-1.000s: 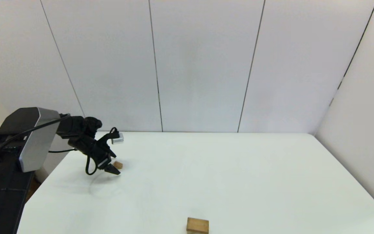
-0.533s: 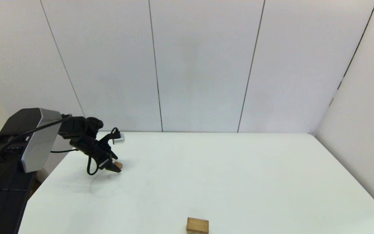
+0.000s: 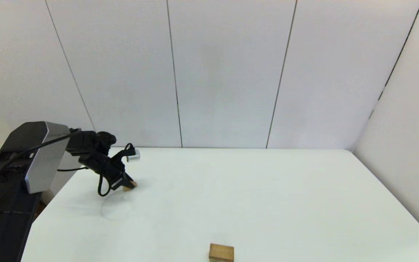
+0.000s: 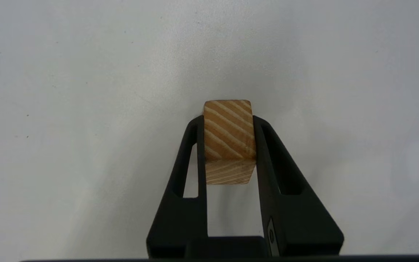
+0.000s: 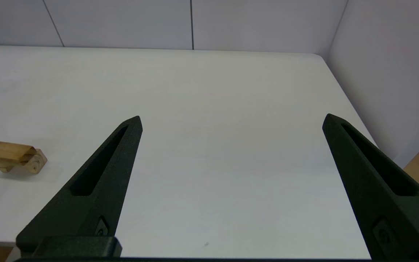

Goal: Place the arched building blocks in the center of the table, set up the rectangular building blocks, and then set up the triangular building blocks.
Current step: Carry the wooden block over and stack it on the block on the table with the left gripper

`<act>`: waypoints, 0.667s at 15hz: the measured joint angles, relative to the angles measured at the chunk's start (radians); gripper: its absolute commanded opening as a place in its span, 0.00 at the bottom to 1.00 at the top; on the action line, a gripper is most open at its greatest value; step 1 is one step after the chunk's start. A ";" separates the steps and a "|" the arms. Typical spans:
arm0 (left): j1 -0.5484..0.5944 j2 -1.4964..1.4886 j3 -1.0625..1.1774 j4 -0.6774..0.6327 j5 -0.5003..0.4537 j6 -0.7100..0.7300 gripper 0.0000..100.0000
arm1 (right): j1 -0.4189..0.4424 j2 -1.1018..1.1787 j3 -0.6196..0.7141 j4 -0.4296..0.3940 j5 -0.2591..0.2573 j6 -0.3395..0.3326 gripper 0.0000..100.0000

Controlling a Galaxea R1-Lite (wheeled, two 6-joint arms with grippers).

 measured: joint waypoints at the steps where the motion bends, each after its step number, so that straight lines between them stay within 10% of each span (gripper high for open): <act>1: 0.000 -0.005 0.000 0.001 -0.010 0.000 0.00 | 0.000 0.000 0.000 0.000 0.000 0.000 1.00; 10: -0.201 -0.290 0.008 0.160 -0.065 -0.051 0.00 | 0.000 0.000 0.000 0.000 0.000 0.000 1.00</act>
